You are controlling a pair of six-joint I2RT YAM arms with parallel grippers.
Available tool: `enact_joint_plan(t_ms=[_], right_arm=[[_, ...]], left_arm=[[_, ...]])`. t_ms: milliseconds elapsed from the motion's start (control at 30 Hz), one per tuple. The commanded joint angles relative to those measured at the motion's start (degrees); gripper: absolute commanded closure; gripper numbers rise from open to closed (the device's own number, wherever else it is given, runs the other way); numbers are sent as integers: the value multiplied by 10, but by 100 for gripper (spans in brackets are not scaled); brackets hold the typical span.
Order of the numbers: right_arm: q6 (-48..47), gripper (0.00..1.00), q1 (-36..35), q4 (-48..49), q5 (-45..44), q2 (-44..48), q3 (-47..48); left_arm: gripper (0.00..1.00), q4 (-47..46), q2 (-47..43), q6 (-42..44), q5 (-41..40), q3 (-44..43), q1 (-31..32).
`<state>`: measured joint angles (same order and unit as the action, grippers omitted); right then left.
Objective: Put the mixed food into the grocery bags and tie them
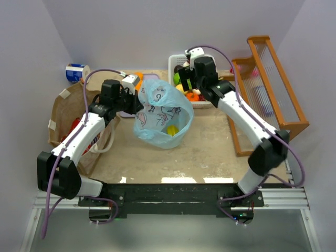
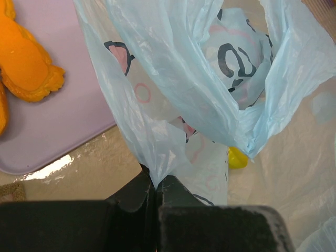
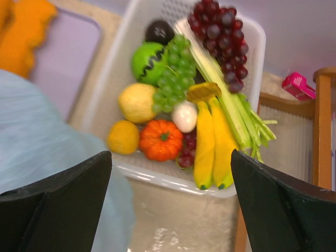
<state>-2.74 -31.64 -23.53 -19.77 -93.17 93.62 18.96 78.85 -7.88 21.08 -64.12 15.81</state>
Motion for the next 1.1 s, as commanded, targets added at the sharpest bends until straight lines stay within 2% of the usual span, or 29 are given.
enact_joint_plan(t_ms=[0, 133, 233, 467, 567, 767, 867, 933, 967, 1033, 1067], right_arm=[[-76, 2, 48, -6, -36, -117, 78], [-127, 1, 59, 23, -40, -202, 125], [-145, 1, 63, 31, -76, -261, 171], [-180, 1, 69, 51, -98, -333, 214], [-191, 2, 75, 64, -118, -346, 204], [-191, 23, 100, 89, -93, -359, 186], [-190, 37, 109, 92, -69, -361, 177], [-191, 50, 111, 93, -59, -357, 175], [-191, 59, 112, 89, -54, -354, 175], [-186, 67, 112, 84, -46, -341, 176], [-183, 76, 112, 84, -44, -334, 175]], left_arm=[[100, -10, -5, 1, 14, -2, -1], [100, -12, -4, 1, 15, -2, 0], [100, -11, -1, 1, 17, -2, 0], [100, -9, 3, 1, 19, -3, -1], [100, -14, 0, -1, 25, -1, 0], [100, -12, 2, 0, 19, -2, 0], [100, -11, 2, 1, 19, -1, 0], [100, -12, 3, 1, 19, -2, 0], [100, -12, 3, 1, 20, -2, 0], [100, -12, 2, 0, 21, -2, 0], [100, -11, 2, -1, 23, -2, 0]])
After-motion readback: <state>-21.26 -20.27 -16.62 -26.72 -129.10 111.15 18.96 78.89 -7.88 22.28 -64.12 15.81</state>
